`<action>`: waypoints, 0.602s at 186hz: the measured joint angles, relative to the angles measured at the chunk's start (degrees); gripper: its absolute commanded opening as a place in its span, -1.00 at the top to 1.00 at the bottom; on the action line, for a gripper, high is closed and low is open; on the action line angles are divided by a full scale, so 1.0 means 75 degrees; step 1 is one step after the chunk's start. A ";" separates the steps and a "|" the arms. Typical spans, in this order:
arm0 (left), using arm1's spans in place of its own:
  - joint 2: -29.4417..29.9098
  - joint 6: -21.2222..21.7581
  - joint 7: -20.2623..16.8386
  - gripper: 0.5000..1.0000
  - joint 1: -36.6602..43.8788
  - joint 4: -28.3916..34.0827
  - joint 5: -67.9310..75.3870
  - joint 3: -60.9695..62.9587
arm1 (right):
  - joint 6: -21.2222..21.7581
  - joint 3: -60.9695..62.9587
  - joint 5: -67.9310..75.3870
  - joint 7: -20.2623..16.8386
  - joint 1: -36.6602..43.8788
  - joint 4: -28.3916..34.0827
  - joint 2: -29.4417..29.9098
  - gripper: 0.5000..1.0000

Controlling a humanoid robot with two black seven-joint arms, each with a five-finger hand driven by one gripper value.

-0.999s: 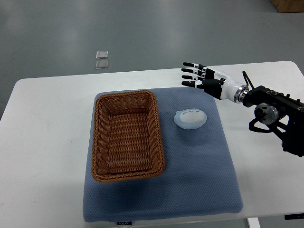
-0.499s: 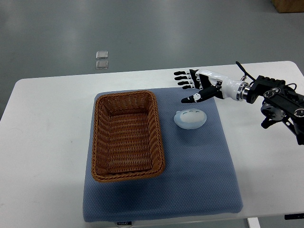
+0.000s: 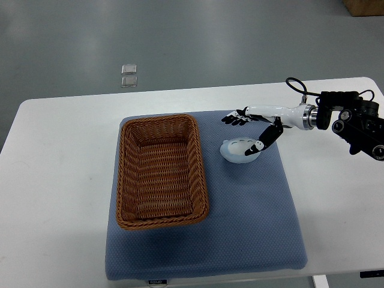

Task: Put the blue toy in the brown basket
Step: 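Close the right hand fingers around the plush toy and lift it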

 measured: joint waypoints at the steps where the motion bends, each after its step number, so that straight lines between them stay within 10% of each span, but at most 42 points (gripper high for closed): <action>1: 0.0000 0.0000 0.0000 -1.00 0.0000 0.0000 0.0000 0.0000 | 0.0000 -0.0011 -0.0002 0.0002 0.0001 0.0006 -0.0005 -0.64; 63: 0.0000 0.0000 0.0000 -1.00 -0.0001 0.0000 0.0001 0.0000 | -0.0816 -0.0621 -0.0205 0.0031 -0.0079 0.0132 0.0044 -0.54; 112: 0.0000 0.0000 0.0000 -1.00 0.0000 0.0000 0.0001 0.0000 | -0.1175 -0.0730 -0.0217 0.0027 -0.0154 0.0133 0.0121 0.34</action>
